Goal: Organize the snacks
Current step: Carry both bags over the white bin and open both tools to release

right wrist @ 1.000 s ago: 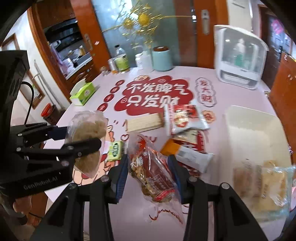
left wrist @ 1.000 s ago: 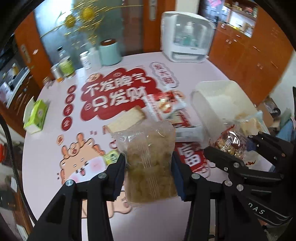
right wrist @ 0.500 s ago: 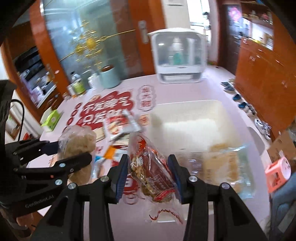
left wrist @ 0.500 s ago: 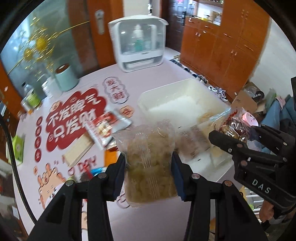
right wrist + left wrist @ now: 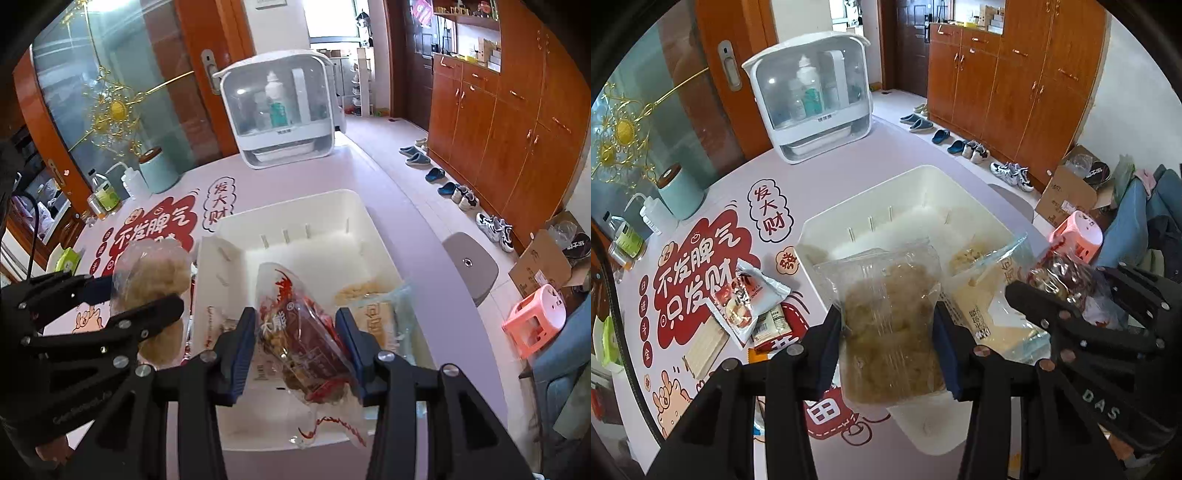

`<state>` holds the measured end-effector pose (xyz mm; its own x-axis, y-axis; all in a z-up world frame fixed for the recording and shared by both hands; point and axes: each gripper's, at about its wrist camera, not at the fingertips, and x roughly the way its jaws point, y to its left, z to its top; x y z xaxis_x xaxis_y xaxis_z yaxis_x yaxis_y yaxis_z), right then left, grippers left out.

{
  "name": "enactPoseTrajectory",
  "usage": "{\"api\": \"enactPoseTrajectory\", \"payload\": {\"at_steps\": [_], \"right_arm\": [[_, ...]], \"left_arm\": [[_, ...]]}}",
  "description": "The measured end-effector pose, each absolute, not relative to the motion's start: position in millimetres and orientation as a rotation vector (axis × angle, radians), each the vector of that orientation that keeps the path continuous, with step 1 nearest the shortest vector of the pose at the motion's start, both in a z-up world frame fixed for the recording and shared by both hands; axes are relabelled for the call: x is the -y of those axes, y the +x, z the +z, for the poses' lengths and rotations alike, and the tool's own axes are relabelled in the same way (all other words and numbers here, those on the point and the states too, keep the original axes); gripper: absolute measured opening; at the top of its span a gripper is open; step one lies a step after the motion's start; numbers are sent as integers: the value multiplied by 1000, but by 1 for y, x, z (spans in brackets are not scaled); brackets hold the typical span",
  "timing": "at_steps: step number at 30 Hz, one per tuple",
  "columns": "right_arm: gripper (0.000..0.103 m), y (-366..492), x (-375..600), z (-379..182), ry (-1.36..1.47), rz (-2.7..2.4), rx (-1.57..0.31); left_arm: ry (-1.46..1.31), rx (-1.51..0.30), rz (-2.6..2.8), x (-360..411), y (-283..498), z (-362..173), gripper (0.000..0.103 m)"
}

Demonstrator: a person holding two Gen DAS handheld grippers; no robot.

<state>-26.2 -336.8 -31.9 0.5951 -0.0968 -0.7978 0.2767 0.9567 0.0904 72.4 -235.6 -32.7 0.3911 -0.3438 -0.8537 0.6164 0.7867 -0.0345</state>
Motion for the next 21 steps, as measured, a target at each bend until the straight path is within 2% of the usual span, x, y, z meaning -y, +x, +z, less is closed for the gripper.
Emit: {"api": "enactPoseTrajectory", "payload": {"at_steps": [3,4,5,7,11,21], "right_arm": [[46,-24,343,-38,223,-222,-928],[46,-24,346,-40,228,-225,-939],[47,-24,349,-43,239,-227,-948],[51,-25,354,-46,241,-245,-947],[66,-28,360,-48,213,-296,-934],[67,-24,357,-49,226,-272,-933]], "left_arm": [[314,-1012,-592,243,79,-39,50],[317,-1024,-583,244,82,-43,68],[322,-1027,-559,244,84,-45,82],[327,-1022,-522,241,89,-50,93],[317,-1052,-506,232,94,-57,94],[340,-1033,-474,216,83,-59,94]]}}
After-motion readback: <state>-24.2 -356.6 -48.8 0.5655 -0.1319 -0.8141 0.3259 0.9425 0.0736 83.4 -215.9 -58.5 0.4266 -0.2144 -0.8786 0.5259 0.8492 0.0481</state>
